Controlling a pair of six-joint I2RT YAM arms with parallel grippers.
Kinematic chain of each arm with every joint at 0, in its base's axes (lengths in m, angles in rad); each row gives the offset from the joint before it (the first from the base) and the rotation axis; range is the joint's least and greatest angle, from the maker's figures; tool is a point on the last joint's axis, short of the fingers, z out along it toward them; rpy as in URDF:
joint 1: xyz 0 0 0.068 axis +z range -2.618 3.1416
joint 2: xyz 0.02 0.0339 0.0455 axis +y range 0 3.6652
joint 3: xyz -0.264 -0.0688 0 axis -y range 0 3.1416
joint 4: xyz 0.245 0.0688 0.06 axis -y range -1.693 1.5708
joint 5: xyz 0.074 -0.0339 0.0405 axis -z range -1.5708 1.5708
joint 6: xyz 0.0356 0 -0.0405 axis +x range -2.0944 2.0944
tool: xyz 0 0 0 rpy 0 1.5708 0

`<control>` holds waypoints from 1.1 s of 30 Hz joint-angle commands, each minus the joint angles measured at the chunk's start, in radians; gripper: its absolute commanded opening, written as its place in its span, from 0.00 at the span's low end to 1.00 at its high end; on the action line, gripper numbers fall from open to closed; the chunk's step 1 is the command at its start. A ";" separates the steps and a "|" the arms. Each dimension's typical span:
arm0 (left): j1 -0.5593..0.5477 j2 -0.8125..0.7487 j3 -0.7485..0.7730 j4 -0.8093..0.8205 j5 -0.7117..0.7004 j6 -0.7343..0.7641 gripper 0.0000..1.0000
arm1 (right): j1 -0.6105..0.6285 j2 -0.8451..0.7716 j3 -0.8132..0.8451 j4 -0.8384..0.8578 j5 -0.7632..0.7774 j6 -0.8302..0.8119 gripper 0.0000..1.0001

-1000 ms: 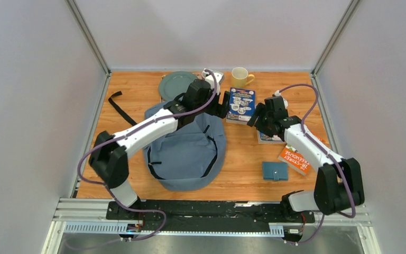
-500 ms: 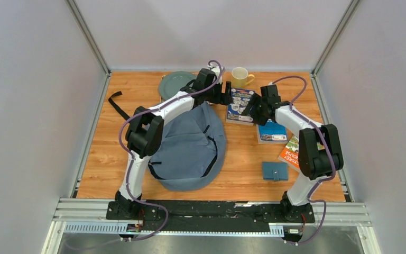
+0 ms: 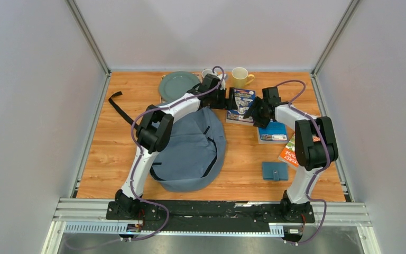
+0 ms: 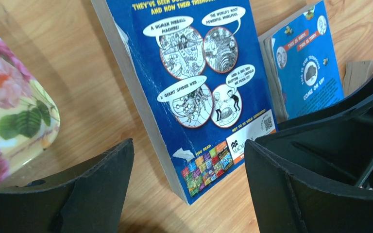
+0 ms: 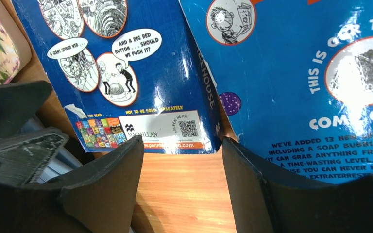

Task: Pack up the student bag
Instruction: Pick up the book from the center of the board.

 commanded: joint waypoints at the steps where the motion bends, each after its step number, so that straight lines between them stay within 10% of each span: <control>1: -0.005 0.030 0.035 -0.039 0.044 -0.051 0.91 | -0.011 0.039 0.048 0.034 -0.016 -0.017 0.66; 12: -0.031 0.035 0.054 0.036 0.165 -0.105 0.84 | -0.010 0.047 0.030 0.051 -0.062 -0.009 0.64; 24: -0.044 0.015 0.033 0.081 0.195 -0.122 0.40 | -0.010 0.050 0.024 0.056 -0.079 -0.006 0.64; 33: -0.044 0.042 0.013 0.119 0.263 -0.171 0.55 | -0.011 0.056 0.022 0.068 -0.107 -0.002 0.64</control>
